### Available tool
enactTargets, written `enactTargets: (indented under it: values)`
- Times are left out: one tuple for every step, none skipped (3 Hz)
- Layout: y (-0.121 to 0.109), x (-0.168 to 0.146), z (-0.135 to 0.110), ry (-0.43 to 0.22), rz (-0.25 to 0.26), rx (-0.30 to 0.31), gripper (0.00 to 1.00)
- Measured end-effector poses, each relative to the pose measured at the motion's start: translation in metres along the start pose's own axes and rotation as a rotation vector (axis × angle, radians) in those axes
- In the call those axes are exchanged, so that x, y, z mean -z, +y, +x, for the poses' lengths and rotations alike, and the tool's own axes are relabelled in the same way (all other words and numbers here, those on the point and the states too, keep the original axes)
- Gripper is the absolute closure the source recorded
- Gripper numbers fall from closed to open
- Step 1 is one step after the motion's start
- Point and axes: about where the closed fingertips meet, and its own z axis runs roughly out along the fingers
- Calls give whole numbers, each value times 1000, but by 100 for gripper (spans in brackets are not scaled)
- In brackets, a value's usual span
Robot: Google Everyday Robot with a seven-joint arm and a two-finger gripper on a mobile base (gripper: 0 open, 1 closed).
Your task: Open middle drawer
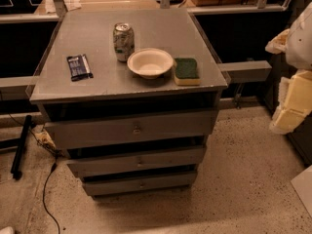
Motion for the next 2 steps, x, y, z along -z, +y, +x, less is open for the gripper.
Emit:
enactTargets:
  values:
    - [0, 0, 0, 0, 0, 0, 0]
    - [7, -11, 0, -12, 3, 10, 0]
